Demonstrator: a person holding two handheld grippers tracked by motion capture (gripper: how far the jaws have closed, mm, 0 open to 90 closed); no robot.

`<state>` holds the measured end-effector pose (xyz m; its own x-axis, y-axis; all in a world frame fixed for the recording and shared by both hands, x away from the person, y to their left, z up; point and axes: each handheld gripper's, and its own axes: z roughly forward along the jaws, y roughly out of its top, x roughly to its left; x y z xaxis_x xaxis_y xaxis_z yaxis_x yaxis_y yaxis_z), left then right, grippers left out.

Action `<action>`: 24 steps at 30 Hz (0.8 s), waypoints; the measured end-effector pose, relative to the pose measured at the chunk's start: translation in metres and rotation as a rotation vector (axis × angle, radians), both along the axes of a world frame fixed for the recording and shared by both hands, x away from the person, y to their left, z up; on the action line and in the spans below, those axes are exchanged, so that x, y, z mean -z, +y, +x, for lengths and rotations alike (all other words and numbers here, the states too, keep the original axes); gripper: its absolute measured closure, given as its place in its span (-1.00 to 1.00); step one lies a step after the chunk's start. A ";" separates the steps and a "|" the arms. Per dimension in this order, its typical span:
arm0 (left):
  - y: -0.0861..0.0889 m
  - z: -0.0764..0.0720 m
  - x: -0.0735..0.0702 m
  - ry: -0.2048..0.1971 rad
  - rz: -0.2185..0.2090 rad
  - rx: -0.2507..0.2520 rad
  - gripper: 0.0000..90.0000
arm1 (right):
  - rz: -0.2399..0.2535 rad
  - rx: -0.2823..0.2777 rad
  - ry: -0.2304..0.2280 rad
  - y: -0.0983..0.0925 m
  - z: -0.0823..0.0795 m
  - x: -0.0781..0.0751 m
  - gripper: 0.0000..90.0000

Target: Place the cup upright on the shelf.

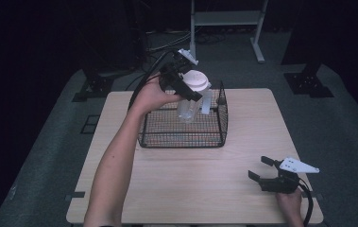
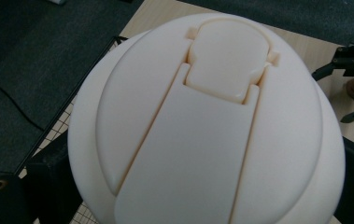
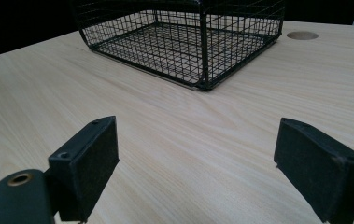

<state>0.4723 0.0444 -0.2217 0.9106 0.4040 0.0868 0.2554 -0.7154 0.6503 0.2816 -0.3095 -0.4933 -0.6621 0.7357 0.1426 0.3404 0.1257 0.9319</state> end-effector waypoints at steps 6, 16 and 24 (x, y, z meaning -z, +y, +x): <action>-0.008 0.012 0.009 0.014 0.015 -0.012 -0.88 | 0.001 -0.003 -0.007 -0.001 0.000 0.000 -0.71; -0.017 0.026 0.029 0.041 0.026 -0.033 -0.89 | 0.005 0.004 -0.007 -0.002 0.001 0.000 -0.71; -0.018 0.037 0.052 0.073 0.050 -0.056 -0.88 | 0.012 0.005 -0.014 -0.002 0.001 0.000 -0.71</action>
<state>0.5090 0.0266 -0.2733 0.8914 0.4512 0.0421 0.3414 -0.7296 0.5925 0.2825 -0.3117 -0.4933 -0.6606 0.7371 0.1424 0.3282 0.1129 0.9378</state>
